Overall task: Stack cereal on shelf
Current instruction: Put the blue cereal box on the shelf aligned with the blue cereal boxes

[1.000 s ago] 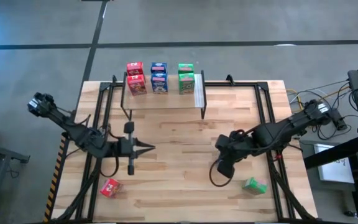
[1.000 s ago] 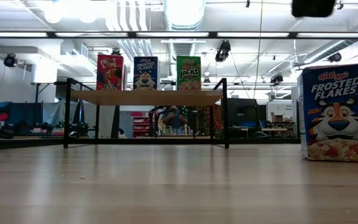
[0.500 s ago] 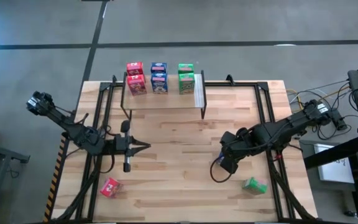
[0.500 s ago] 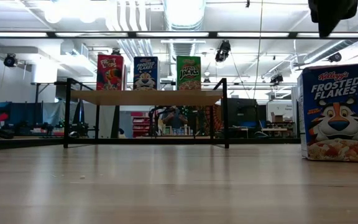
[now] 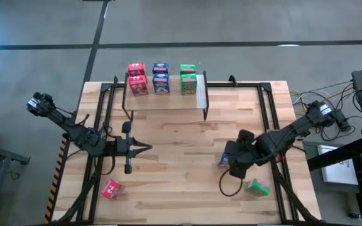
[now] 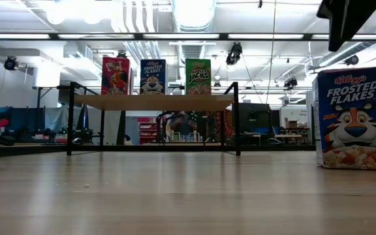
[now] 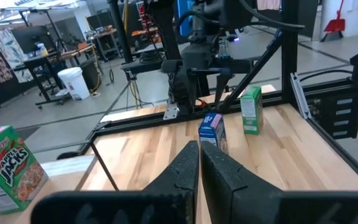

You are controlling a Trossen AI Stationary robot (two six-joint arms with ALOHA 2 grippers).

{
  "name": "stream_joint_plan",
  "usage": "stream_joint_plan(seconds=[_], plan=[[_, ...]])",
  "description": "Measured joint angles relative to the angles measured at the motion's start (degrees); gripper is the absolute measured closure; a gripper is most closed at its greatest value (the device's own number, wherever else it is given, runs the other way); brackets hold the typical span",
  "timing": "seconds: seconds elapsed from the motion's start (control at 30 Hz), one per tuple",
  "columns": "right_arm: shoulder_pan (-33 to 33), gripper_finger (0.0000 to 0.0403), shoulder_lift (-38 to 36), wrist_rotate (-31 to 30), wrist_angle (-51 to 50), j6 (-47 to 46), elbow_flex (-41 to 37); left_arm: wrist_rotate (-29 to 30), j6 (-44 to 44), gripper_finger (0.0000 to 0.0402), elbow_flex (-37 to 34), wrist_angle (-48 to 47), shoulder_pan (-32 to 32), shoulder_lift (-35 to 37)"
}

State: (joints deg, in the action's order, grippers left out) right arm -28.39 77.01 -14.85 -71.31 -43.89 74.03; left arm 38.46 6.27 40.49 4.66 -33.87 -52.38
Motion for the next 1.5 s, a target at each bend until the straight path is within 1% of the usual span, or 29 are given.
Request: stream_joint_plan(seconds=[0.1,0.23,0.4,0.6,0.77,1.07,1.23,1.5], plan=[[-1.3,0.0150,0.0,-2.4,0.8,0.0,-1.0,0.0,0.1,0.0401,0.0,0.0,0.0,0.0],[-3.0,0.0137,0.0,-4.9,4.4,-0.5,-4.7,0.0,-0.1,0.0401,0.0,0.0,0.0,0.0],[-3.8,0.0131,-0.1,-5.1,6.6,-4.0,-9.5,-0.1,-0.7,0.0401,0.0,0.0,0.0,0.0],[-4.1,0.0130,-2.2,-3.6,14.1,-6.0,-13.9,-0.1,-0.7,0.0401,0.1,0.0,0.0,0.0],[-4.0,0.0135,-4.0,-3.6,14.3,-6.5,-14.5,-0.1,-0.7,0.0401,0.1,-0.2,0.0,0.0],[-4.0,0.0141,-6.1,-4.6,14.4,-6.5,-12.8,-0.1,-0.7,0.0401,0.1,-0.4,0.0,0.0],[-4.0,0.0140,-5.5,-4.6,14.7,-6.5,-14.3,-0.1,-0.9,0.0401,0.1,-0.6,0.0,0.0],[-4.0,0.0141,-4.4,-2.7,18.0,-6.6,-18.1,-0.1,-0.9,0.0401,0.1,-0.5,0.0,-0.2]])
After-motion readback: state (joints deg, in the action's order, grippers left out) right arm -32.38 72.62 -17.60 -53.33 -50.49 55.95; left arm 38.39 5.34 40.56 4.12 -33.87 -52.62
